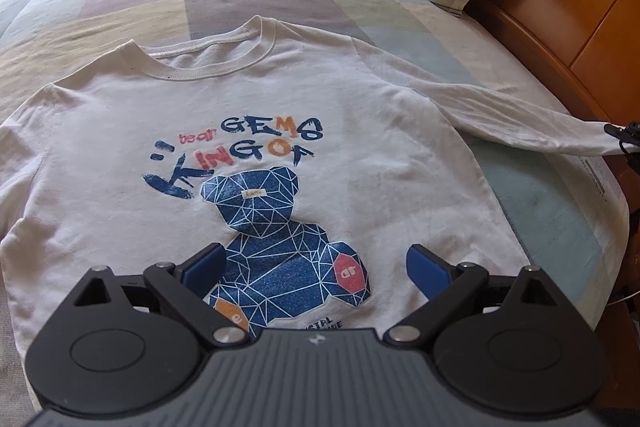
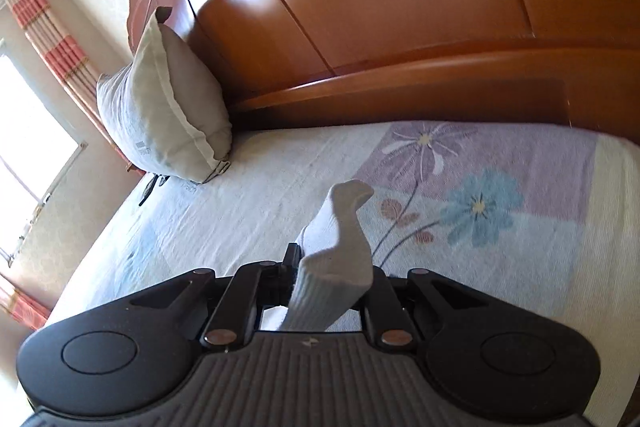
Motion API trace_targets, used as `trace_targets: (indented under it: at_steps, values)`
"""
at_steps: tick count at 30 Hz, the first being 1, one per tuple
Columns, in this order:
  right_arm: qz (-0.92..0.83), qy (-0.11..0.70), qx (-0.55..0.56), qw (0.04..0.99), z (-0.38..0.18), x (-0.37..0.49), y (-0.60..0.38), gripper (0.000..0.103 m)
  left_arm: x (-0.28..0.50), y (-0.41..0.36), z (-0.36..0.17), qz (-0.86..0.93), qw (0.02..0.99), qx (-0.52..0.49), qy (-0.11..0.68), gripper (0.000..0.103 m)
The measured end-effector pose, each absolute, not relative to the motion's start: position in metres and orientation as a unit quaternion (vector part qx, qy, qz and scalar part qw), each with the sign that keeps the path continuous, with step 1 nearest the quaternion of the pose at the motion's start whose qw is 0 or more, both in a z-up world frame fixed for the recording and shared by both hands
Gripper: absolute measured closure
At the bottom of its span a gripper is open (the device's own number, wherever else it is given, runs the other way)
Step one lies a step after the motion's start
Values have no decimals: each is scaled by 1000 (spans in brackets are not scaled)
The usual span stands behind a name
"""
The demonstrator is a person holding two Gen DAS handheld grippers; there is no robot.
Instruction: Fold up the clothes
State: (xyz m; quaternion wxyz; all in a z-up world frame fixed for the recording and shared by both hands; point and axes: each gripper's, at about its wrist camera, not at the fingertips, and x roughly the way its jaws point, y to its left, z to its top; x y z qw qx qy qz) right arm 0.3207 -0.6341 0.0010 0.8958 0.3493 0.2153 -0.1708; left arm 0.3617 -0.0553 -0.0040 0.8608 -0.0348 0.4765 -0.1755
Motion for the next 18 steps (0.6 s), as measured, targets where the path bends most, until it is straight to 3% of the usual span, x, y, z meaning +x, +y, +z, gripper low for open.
trace_targets:
  at_steps: [7,12,15,18]
  values:
    - [-154,181,261,936,29,326,-644,93,363,-60,-3,-177,861,-28,477,7]
    - [-168,180,294,923,23,323,-669,96,364,-65,-3,-179,859,-20,479,7]
    - [-169,203,337,904,8,318,-678,90,365,-67,-2,-179,859,-16,479,7]
    - [-137,210,391,886,-10,306,-667,74,367,-68,-5,-176,857,-18,483,7]
